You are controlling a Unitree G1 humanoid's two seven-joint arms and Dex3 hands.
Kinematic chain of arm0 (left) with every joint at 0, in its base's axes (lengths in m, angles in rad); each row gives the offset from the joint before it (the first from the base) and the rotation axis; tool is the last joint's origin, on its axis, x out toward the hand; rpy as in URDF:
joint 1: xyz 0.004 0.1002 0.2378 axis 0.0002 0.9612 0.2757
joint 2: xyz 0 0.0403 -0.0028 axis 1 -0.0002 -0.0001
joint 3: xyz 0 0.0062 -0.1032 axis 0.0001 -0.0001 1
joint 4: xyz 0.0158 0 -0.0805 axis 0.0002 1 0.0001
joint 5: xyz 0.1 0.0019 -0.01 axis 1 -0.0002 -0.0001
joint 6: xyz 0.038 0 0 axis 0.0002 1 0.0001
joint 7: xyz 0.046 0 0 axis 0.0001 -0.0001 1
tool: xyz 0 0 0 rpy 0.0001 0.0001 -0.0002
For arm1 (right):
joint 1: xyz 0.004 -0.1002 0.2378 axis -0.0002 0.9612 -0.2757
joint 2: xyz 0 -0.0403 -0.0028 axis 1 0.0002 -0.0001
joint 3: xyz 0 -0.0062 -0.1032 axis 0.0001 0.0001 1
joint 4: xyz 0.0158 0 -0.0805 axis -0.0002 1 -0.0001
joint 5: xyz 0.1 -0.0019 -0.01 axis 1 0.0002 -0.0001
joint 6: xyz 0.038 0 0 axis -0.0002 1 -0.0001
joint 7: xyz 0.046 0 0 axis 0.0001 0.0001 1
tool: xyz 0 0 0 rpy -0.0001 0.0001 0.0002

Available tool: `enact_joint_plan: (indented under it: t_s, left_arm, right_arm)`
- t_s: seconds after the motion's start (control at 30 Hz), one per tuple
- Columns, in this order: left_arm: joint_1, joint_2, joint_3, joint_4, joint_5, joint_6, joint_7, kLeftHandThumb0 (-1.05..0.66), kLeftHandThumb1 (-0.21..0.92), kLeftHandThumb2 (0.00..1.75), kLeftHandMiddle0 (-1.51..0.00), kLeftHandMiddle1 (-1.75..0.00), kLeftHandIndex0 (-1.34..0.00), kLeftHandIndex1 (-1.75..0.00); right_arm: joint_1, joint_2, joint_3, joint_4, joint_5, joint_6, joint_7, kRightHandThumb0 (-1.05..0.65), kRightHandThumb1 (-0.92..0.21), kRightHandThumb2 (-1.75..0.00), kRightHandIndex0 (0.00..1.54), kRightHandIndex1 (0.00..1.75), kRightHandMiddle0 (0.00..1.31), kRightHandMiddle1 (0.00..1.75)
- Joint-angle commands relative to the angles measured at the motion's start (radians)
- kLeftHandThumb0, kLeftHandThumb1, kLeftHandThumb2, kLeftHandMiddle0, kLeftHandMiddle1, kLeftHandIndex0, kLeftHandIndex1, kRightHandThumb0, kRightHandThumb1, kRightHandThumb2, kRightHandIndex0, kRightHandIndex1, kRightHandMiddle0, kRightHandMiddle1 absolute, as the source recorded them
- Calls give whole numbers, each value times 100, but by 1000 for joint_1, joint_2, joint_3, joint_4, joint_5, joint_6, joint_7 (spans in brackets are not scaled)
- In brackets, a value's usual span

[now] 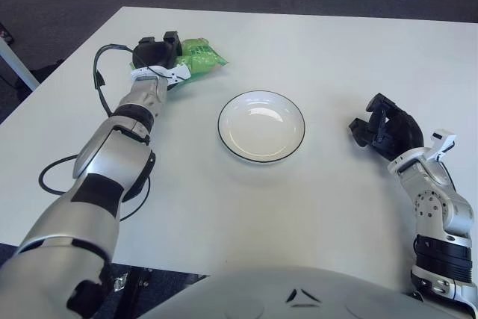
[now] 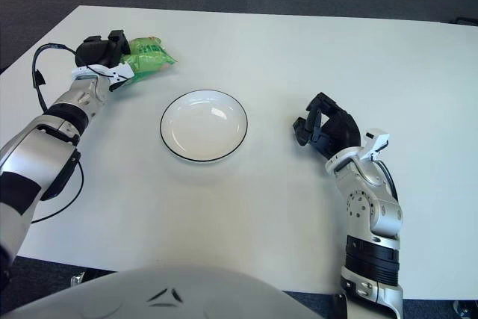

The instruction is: Put the snack into the plate.

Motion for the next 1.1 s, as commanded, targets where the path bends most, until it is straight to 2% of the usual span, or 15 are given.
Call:
enact_joint_plan:
  t_s: [0.0,0.2,0.53,0.8,1.07]
  left_arm:
    - [42,7,-19,4,14,-38,-5,0,4,158,-86,-159,-59,-175]
    - [43,23,-32,-9,20,-80,28,0,6,156,-86,-157,-58,-175]
    - [57,46,-1,-81,-11,-167,66,0,4,160,-85,-163,-60,-175]
    - [78,36,93,-148,-106,-228,56,0,0,165,-87,-164,-64,-175]
    - [103,13,174,-199,-195,-244,23,0,0,167,-83,-173,-64,-175]
  right_arm:
    - [54,21,24,53,-23,49,-12,-50,-28,-136,128,175,64,175]
    - [50,19,26,62,-28,43,-9,-50,-28,-136,128,175,64,175]
    - [44,20,23,71,-26,44,-14,-50,-28,-136,128,175,65,175]
    - [41,16,25,78,-27,43,-10,-50,-28,-137,128,175,65,175]
    - [41,15,26,80,-28,42,-10,-50,-27,-137,128,175,65,175]
